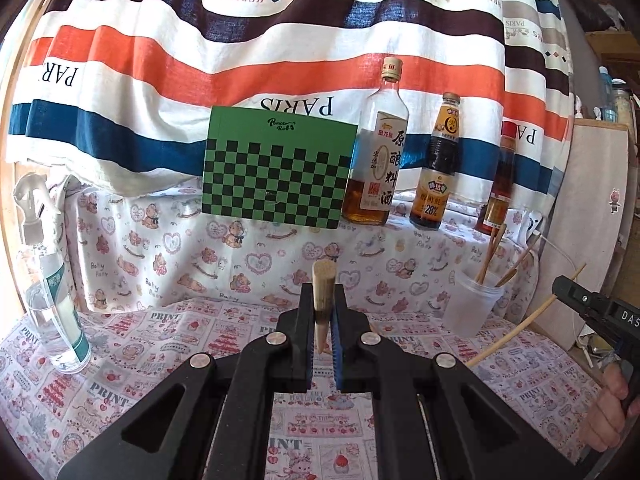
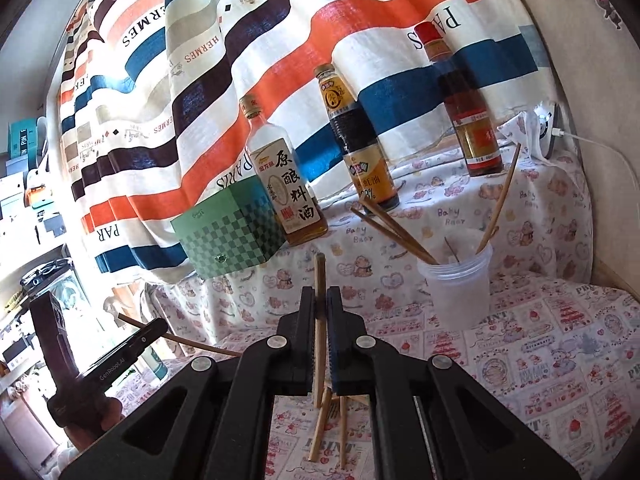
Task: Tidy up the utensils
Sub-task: 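Lift both chopsticks upright and carry them toward the clear cup with both tools, then lower the chopsticks into the cup and open both tools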
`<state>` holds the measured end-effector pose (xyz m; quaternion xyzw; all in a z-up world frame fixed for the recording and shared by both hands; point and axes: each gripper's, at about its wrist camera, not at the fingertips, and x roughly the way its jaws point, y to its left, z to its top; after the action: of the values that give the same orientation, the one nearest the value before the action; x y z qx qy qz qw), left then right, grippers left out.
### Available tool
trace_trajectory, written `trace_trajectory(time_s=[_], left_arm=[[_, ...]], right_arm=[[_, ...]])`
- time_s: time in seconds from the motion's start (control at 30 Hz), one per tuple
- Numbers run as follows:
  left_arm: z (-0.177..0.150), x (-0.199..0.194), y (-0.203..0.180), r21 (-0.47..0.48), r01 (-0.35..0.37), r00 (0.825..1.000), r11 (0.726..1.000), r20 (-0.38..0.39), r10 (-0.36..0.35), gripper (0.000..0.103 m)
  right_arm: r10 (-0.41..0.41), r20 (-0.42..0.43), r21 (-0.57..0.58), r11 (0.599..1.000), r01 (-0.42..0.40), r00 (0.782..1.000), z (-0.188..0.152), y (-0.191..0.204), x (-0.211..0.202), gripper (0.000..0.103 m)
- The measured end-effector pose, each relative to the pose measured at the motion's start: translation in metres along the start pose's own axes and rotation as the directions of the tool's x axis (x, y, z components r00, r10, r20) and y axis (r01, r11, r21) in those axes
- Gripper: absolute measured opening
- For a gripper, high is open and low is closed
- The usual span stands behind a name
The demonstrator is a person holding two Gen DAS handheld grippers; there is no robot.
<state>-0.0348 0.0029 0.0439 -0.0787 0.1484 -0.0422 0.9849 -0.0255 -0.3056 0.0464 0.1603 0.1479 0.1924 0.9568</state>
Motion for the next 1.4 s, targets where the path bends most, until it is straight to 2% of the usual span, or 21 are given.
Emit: trace_trajectory(time_s=[0.2, 0.3, 0.4, 0.53, 0.7, 0.83, 0.93, 1.03, 1.1, 1.2, 1.27, 1.3, 1.37, 1.4], left_arm=[[0.020, -0.004, -0.012, -0.018, -0.009, 0.998, 1.000, 0.057, 0.010, 0.006], [0.036, -0.002, -0.023, -0.047, 0.028, 0.999, 0.999, 0.047, -0.026, 0.006], [0.058, 0.000, -0.040, -0.049, 0.056, 0.997, 0.997, 0.054, -0.053, 0.006], [0.087, 0.001, -0.065, -0.025, 0.078, 0.993, 0.997, 0.088, -0.075, 0.006], [0.107, 0.010, -0.093, -0.022, 0.177, 0.980, 0.984, 0.100, -0.174, 0.006], [0.110, 0.034, -0.118, -0.003, 0.164, 0.985, 0.986, 0.053, -0.164, 0.006], [0.118, 0.050, -0.134, 0.023, 0.206, 0.978, 0.978, 0.028, -0.206, 0.006], [0.127, 0.061, -0.155, 0.076, 0.181, 0.982, 0.981, 0.048, -0.185, 0.006], [0.130, 0.069, -0.168, 0.105, 0.156, 0.985, 0.982, 0.055, -0.162, 0.006], [0.130, 0.083, -0.179, 0.085, 0.200, 0.979, 0.976, 0.027, -0.203, 0.006], [0.129, 0.093, -0.178, 0.025, 0.241, 0.970, 0.970, -0.025, -0.241, 0.006], [0.128, 0.096, -0.176, -0.022, 0.270, 0.961, 0.963, -0.049, -0.271, 0.006], [0.126, 0.097, -0.174, -0.062, 0.321, 0.944, 0.945, -0.057, -0.325, 0.006], [0.124, 0.097, -0.175, -0.064, 0.323, 0.944, 0.944, -0.055, -0.326, 0.006]], right_arm=[[-0.024, 0.033, 0.005, 1.000, 0.024, 0.999, 0.010, -0.007, -0.005, 0.006], [-0.053, 0.014, 0.018, 0.998, 0.052, 0.999, 0.023, -0.011, -0.002, 0.006], [-0.068, 0.007, 0.015, 0.998, 0.068, 0.998, 0.046, -0.012, -0.005, 0.006], [-0.138, 0.033, -0.042, 0.989, 0.139, 0.990, 0.085, -0.009, -0.011, 0.006], [-0.136, 0.132, -0.027, 0.990, 0.141, 0.982, 0.124, -0.014, -0.020, 0.006], [-0.212, 0.231, 0.005, 0.976, 0.216, 0.950, 0.140, -0.022, -0.015, 0.006], [-0.279, 0.281, -0.009, 0.956, 0.293, 0.918, 0.148, -0.033, -0.009, 0.006], [-0.259, 0.319, 0.030, 0.964, 0.264, 0.912, 0.150, -0.056, -0.005, 0.006], [-0.251, 0.360, 0.074, 0.968, 0.241, 0.898, 0.149, -0.073, -0.002, 0.006], [-0.315, 0.436, 0.163, 0.949, 0.271, 0.843, 0.135, -0.093, 0.001, 0.006], [-0.382, 0.467, 0.191, 0.924, 0.331, 0.797, 0.127, -0.099, 0.005, 0.006], [-0.401, 0.478, 0.201, 0.916, 0.347, 0.782, 0.125, -0.103, 0.006, 0.006], [-0.423, 0.489, 0.238, 0.906, 0.351, 0.763, 0.122, -0.111, 0.006, 0.006], [-0.429, 0.484, 0.255, 0.903, 0.346, 0.762, 0.122, -0.116, 0.006, 0.006]])
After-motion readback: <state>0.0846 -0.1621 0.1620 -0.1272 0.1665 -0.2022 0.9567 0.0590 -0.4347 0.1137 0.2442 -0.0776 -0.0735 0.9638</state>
